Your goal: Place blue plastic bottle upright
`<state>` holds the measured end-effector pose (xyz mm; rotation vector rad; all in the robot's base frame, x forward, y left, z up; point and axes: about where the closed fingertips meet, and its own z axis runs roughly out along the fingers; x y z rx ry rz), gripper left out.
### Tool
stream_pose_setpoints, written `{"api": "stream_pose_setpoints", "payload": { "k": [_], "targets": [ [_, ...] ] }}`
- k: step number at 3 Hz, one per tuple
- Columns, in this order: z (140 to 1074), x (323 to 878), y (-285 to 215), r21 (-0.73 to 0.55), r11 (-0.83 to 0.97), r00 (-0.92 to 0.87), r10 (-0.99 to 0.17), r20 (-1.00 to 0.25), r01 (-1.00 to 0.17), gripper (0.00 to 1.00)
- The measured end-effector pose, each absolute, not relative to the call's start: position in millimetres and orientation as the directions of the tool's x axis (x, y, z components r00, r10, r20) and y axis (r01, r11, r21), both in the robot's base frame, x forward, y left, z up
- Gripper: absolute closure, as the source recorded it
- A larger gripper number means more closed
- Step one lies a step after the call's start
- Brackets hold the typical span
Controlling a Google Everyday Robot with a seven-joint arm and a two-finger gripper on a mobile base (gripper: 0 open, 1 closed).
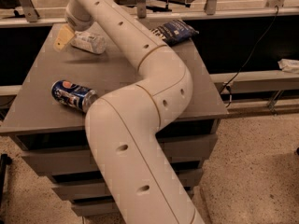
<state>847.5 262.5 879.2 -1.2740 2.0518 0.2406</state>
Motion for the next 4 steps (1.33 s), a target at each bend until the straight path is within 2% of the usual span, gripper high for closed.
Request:
{"api": "stream_pose_setpoints", "payload": {
  "k": [1, 2, 4],
  "targets": [
    [868, 853, 251, -0.208, 0.526, -0.315, -0.733, -0.603, -0.825, 0.00],
    [861, 855, 242, -0.206, 0.545, -0.349, -0.738, -0.577, -0.812, 0.18],
    [854, 853, 232, -0.187, 0.563, -0.387, -0.737, -0.554, -0.805, 0.64]
  ]
}}
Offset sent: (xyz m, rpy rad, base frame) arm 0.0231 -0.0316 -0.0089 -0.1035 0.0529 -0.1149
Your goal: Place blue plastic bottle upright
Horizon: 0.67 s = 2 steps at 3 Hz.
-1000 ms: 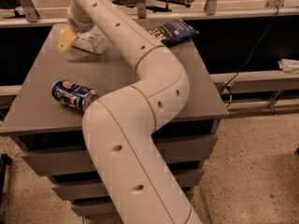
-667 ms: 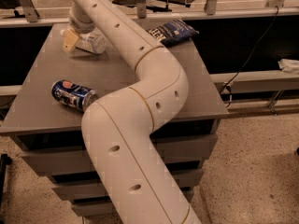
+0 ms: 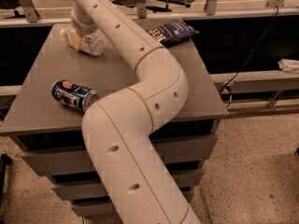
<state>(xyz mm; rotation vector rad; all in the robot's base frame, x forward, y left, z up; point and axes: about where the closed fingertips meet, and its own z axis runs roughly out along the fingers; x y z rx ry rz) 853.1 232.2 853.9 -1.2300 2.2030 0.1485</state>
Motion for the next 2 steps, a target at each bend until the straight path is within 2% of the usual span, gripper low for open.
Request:
{"api": "stream_pose_setpoints", "payload": {
  "k": [1, 2],
  "targets": [
    [868, 853, 225, -0.197, 0.565, -0.377, -0.733, -0.566, -0.801, 0.86],
    [910, 857, 201, -0.220, 0.580, -0.339, -0.698, -0.631, -0.784, 1.00]
  ]
}}
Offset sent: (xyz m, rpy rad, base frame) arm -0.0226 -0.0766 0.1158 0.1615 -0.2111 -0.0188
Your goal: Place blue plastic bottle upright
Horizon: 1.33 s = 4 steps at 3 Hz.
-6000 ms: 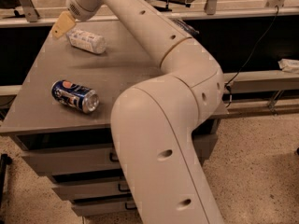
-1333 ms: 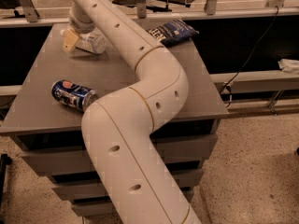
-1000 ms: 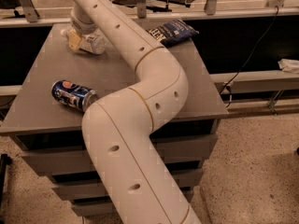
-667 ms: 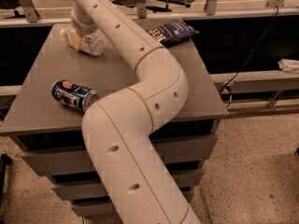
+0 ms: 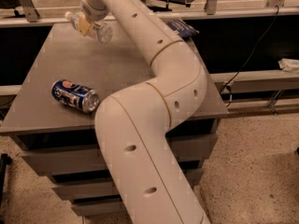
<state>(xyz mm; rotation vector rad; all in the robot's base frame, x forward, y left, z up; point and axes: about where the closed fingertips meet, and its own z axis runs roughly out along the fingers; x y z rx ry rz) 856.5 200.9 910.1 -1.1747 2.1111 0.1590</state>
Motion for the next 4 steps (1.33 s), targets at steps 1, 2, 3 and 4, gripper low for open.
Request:
{"api": "stream_pose_setpoints", "payload": {
  "k": [1, 2, 3, 4],
  "targets": [
    [958, 857, 168, -0.215, 0.593, -0.269, -0.619, -0.738, -0.776, 1.00],
    [985, 847, 129, -0.170, 0.600, -0.206, -0.506, -0.838, -0.782, 1.00],
    [979, 847, 96, -0.126, 0.630, -0.204, -0.424, -0.882, -0.766, 1.00],
    [979, 847, 94, -0.126, 0.633, -0.204, -0.422, -0.883, -0.764, 1.00]
  ]
}}
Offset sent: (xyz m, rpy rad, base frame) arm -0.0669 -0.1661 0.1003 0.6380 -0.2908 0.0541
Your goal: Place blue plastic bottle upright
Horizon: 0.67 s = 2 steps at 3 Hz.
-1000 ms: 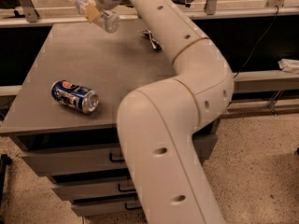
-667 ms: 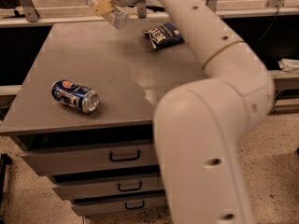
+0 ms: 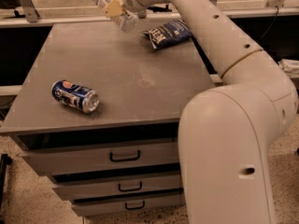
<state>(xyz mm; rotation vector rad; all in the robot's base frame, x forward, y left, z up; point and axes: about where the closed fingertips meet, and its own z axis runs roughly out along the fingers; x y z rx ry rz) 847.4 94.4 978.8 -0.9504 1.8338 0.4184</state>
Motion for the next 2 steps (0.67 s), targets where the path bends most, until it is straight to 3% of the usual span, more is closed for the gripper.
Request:
{"api": "stream_pose_setpoints", "payload": {
  "k": [2],
  "targets": [
    [983, 814, 78, -0.060, 0.598, -0.201, -0.361, -0.911, -0.799, 1.00]
  ]
}}
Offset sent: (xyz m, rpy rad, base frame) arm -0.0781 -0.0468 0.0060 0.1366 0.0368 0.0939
